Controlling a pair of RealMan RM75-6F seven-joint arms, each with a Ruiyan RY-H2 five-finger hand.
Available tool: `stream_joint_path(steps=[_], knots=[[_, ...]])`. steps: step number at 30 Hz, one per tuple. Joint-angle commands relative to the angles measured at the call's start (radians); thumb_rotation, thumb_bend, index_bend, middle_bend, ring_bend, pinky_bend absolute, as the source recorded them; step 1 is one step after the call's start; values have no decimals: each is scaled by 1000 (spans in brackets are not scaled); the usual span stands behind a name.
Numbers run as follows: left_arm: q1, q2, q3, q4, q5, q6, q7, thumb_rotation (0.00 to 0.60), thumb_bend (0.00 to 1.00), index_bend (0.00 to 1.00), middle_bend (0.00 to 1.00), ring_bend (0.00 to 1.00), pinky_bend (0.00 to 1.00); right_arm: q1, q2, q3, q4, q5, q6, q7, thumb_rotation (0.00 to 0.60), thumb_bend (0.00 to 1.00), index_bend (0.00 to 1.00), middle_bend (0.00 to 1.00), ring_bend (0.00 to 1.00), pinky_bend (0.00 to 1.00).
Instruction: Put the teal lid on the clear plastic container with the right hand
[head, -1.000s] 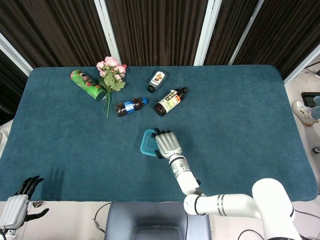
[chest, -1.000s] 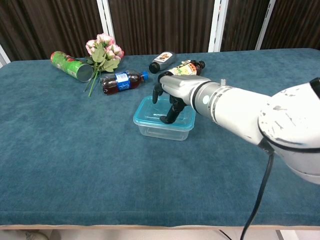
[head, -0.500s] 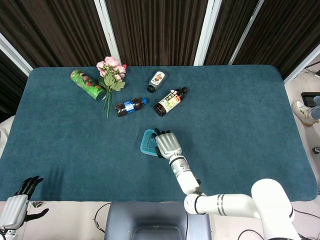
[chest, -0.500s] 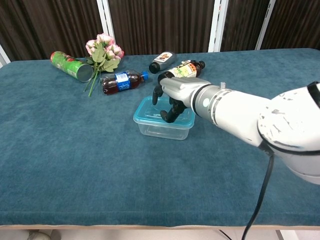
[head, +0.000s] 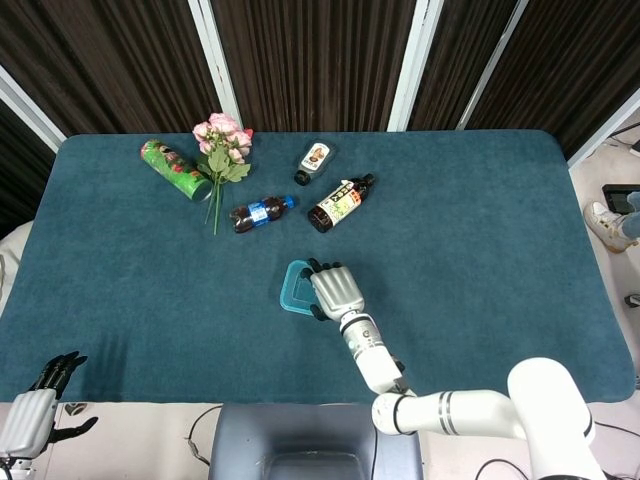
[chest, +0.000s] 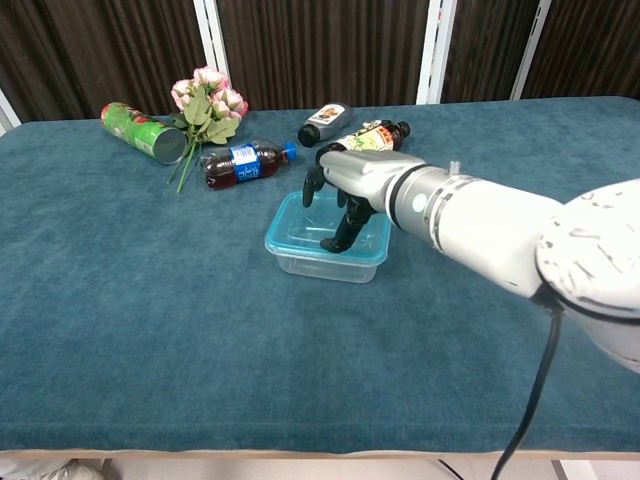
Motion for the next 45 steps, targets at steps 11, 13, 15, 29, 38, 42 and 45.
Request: stream_joint_path(steps=[11, 13, 15, 29, 38, 42, 45], knots=[[0, 1, 1, -3, 0, -1, 3, 600, 491, 168, 99, 73, 345, -45, 71, -56, -127, -119, -11, 49, 600, 436, 396, 259, 330, 381], [-1, 0, 1, -3, 0, -2, 4, 600, 491, 168, 99, 72, 345, -48, 82, -68, -140, -128, -26, 52, 600, 436, 396, 259, 330, 381], [-1, 0, 1, -3, 0, -3, 4, 600, 492, 168, 99, 72, 345, -49, 87, -79, -147, -141, -33, 53, 600, 436, 396, 259, 330, 382], [0, -2, 2, 1, -2, -6, 1, 600, 492, 168, 99, 72, 344, -48, 83, -98, -107, -219, -88, 109, 600, 436, 394, 259, 330, 380], [0, -2, 3, 3, -3, -8, -2, 600, 492, 168, 100, 72, 345, -49, 81, -120, -55, -300, -174, 198, 600, 436, 394, 259, 330, 371], [1, -1, 3, 2, -3, -7, -2, 600, 492, 168, 99, 73, 345, -54, 82, -125, -40, -347, -190, 238, 600, 436, 394, 259, 330, 370], [1, -2, 3, 2, -2, -6, -3, 600, 492, 168, 100, 73, 345, -58, 83, -131, -34, -361, -195, 248, 600, 436, 394, 259, 330, 370]])
